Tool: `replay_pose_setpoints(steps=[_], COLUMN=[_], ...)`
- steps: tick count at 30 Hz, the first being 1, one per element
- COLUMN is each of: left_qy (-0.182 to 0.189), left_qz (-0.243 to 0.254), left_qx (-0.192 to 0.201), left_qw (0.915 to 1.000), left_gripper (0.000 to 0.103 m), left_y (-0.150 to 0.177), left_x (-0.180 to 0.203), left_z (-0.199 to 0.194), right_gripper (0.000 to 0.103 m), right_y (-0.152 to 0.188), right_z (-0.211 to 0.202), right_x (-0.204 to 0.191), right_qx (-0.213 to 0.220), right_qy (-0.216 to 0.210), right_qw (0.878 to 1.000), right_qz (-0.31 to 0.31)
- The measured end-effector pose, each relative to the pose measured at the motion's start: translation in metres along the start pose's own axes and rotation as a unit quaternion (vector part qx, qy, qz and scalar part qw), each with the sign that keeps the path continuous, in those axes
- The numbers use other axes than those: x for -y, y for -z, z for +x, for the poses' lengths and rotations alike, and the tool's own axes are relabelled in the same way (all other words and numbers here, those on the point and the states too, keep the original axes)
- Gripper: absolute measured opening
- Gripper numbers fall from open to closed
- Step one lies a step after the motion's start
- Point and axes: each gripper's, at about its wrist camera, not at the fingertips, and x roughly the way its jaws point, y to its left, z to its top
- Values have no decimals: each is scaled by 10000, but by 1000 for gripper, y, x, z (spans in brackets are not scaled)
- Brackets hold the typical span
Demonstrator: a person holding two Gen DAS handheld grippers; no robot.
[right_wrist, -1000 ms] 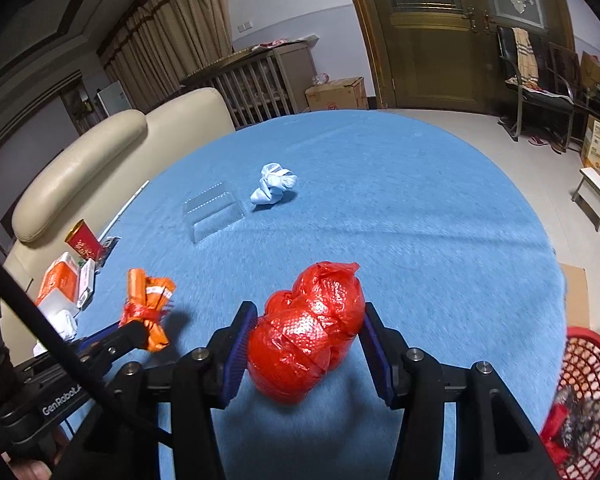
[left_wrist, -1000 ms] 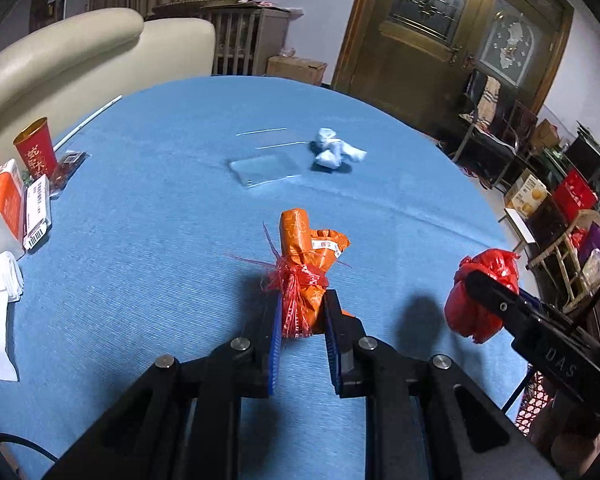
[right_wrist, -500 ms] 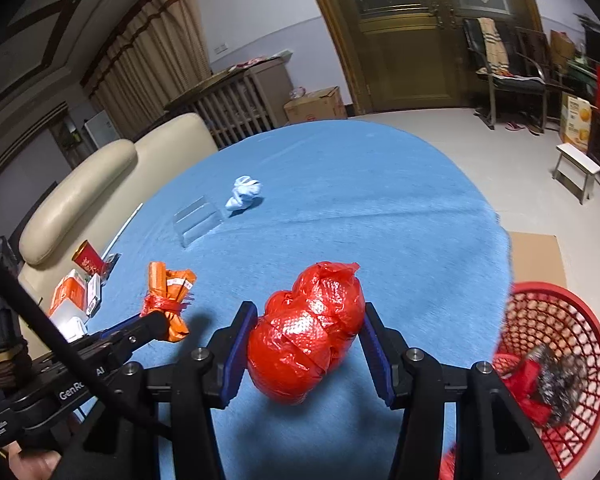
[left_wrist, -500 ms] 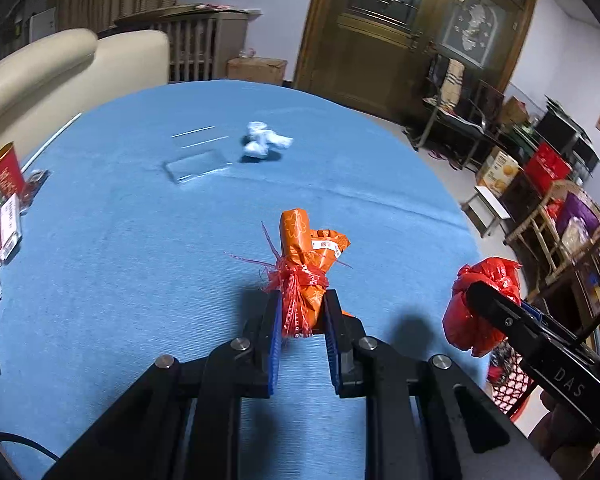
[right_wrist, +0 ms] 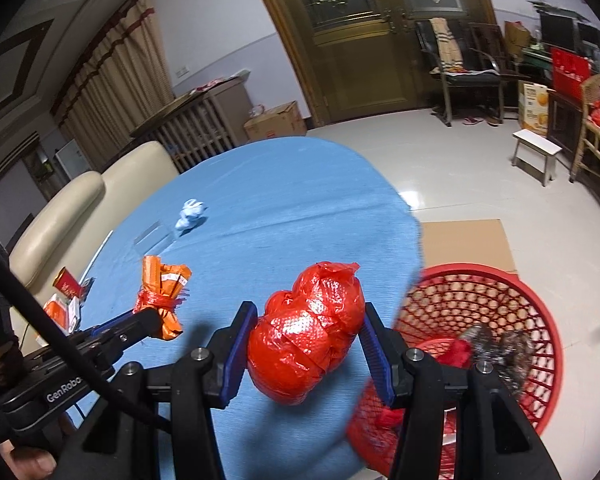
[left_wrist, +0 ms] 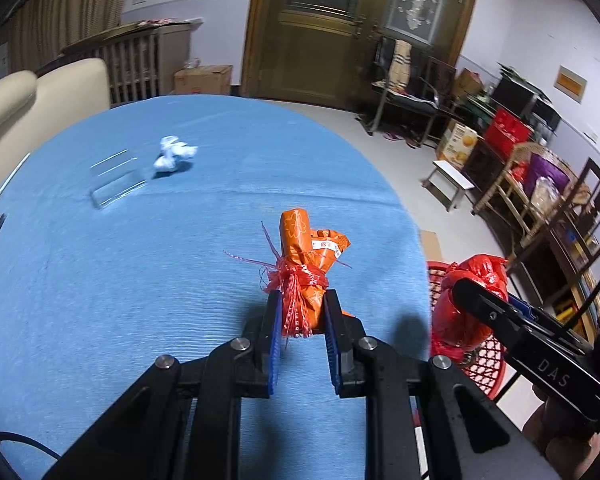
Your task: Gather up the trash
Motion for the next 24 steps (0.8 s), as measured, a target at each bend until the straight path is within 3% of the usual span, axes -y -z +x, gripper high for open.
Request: replay_pose_setpoints(steps=[24], left_qy=[385], left_qz=[675], left_qx=[-132], left_qw=[9969], left_gripper=[20], left_y=[1], left_x=[68], left_z=[15], right_gripper=[55], right_y=[13], right_z=[-32], right_x=[58], right_qx=[100], right_qy=[500], right_qw=[9977], right_qz=[441])
